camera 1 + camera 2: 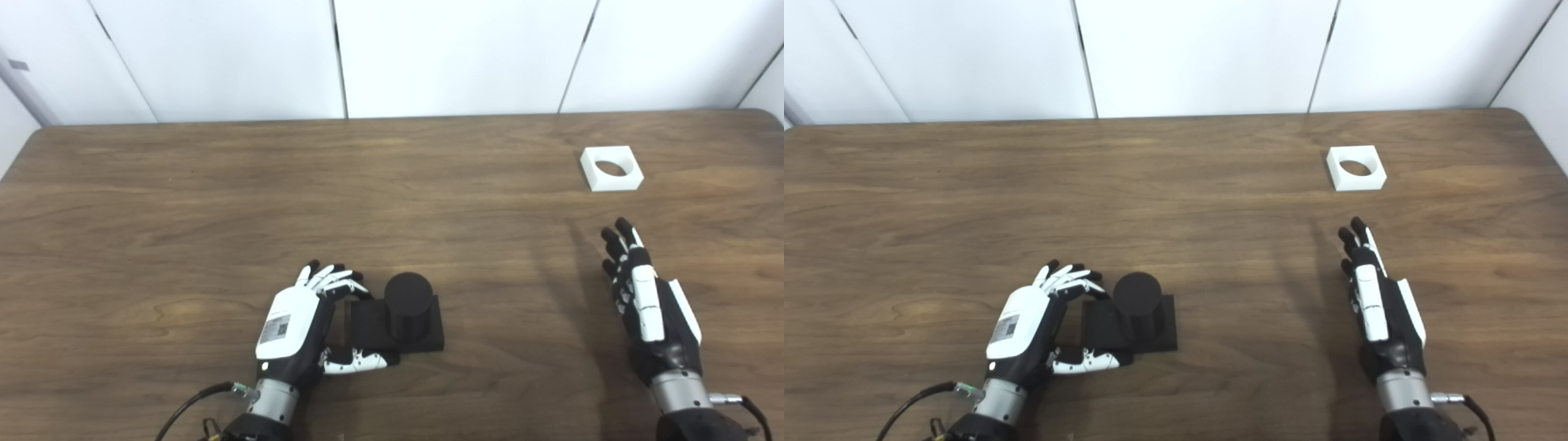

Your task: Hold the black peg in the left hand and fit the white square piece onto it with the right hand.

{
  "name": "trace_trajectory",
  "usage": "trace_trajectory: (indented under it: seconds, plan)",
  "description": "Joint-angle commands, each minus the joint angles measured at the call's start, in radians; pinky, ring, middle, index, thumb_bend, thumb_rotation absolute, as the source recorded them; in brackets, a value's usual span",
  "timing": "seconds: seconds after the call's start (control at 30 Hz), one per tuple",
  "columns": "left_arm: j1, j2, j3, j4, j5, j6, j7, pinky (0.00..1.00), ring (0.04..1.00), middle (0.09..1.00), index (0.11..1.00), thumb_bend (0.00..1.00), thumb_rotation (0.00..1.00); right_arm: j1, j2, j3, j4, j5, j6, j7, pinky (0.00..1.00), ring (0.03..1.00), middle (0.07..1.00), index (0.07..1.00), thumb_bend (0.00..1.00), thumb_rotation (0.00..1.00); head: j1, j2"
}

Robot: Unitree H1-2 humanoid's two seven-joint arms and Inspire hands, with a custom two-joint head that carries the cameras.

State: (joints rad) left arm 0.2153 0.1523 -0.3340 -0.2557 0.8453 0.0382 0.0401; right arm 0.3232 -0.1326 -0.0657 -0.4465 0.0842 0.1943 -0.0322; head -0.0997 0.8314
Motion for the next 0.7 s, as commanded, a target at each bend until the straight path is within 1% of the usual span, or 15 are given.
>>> trace_trajectory:
  seconds: [0.0,0.13,0.17,0.2,0.23,0.27,0.3,0.33,0.37,0.43,0.47,0.53,0.6,0.63,0.67]
  plan:
    - [-0.01,0.015,0.012,0.021,0.016,0.006,0.006,1.0,0.894,0.805,0.486,0.52,0.05,-0.037,0.036,0.001,-0.014,-0.015,-0.047,-0.009,1.0,0.993,0.951,0.987,0.54,1.0,-0.002,-0.005]
    - [-0.012,0.014,0.016,0.036,0.014,-0.002,0.006,1.0,0.898,0.804,0.486,0.52,0.05,-0.04,0.038,0.004,0.004,-0.022,-0.061,-0.014,1.0,0.988,0.945,0.983,0.54,1.0,-0.036,-0.023]
    - [-0.013,0.016,0.018,0.038,0.013,-0.006,0.007,1.0,0.898,0.804,0.486,0.52,0.05,-0.042,0.04,0.004,0.005,-0.017,-0.06,-0.015,1.0,0.988,0.944,0.983,0.55,1.0,-0.058,-0.028]
    - [-0.015,0.019,0.02,0.043,0.01,-0.012,0.01,1.0,0.895,0.802,0.486,0.52,0.05,-0.047,0.039,0.005,0.003,-0.012,-0.057,-0.013,1.0,0.994,0.948,0.984,0.55,0.96,-0.079,-0.034]
    - [-0.016,0.021,0.022,0.047,0.007,-0.017,0.012,1.0,0.891,0.799,0.486,0.52,0.05,-0.05,0.039,0.006,0.002,-0.009,-0.055,-0.013,1.0,0.998,0.953,0.986,0.58,0.86,-0.094,-0.039]
    - [-0.018,0.024,0.024,0.052,0.001,-0.025,0.015,1.0,0.89,0.798,0.485,0.52,0.05,-0.056,0.034,0.007,-0.005,-0.014,-0.048,-0.013,1.0,0.999,0.955,0.987,0.58,0.83,-0.117,-0.044]
    - [-0.021,0.027,0.027,0.059,-0.004,-0.035,0.019,1.0,0.888,0.796,0.485,0.52,0.05,-0.066,0.018,0.013,-0.012,-0.063,-0.04,-0.02,1.0,1.0,0.958,0.991,0.62,0.7,-0.15,-0.055]
    - [-0.022,0.029,0.029,0.064,-0.007,-0.042,0.023,1.0,0.882,0.793,0.485,0.52,0.05,-0.073,0.008,0.017,-0.016,-0.1,-0.035,-0.026,1.0,0.993,0.953,0.988,0.69,0.59,-0.15,-0.055]
    - [-0.024,0.032,0.032,0.07,-0.008,-0.05,0.026,1.0,0.88,0.791,0.485,0.52,0.05,-0.086,-0.006,0.02,-0.02,-0.148,-0.025,-0.033,1.0,0.986,0.948,0.985,0.73,0.54,-0.176,-0.068]
    - [-0.028,0.036,0.034,0.079,-0.011,-0.058,0.032,1.0,0.878,0.791,0.485,0.52,0.05,-0.103,-0.014,0.018,-0.022,-0.192,-0.009,-0.038,1.0,0.976,0.941,0.98,0.76,0.49,-0.197,-0.08]
    - [-0.029,0.039,0.036,0.084,-0.013,-0.061,0.034,1.0,0.878,0.79,0.485,0.52,0.05,-0.117,-0.019,0.01,-0.022,-0.198,-0.001,-0.036,1.0,0.977,0.94,0.98,0.76,0.46,-0.216,-0.094]
    - [-0.03,0.041,0.04,0.088,-0.015,-0.064,0.035,1.0,0.879,0.791,0.485,0.52,0.05,-0.147,-0.028,-0.008,-0.023,-0.193,0.021,-0.03,1.0,0.987,0.944,0.977,0.78,0.39,-0.23,-0.104]
    - [-0.029,0.045,0.046,0.091,-0.017,-0.071,0.038,1.0,0.879,0.791,0.485,0.52,0.05,-0.174,-0.042,-0.022,-0.022,-0.197,0.036,-0.025,1.0,0.996,0.95,0.975,0.8,0.35,-0.255,-0.128]
    - [-0.028,0.047,0.049,0.093,-0.02,-0.077,0.04,1.0,0.878,0.79,0.485,0.52,0.05,-0.19,-0.059,-0.027,-0.022,-0.208,0.045,-0.018,1.0,0.999,0.952,0.973,0.81,0.32,-0.264,-0.136]
    - [-0.027,0.049,0.052,0.098,-0.023,-0.084,0.044,1.0,0.877,0.788,0.485,0.52,0.05,-0.205,-0.075,-0.032,-0.02,-0.216,0.053,-0.01,1.0,1.0,0.956,0.973,0.82,0.31,-0.285,-0.155]
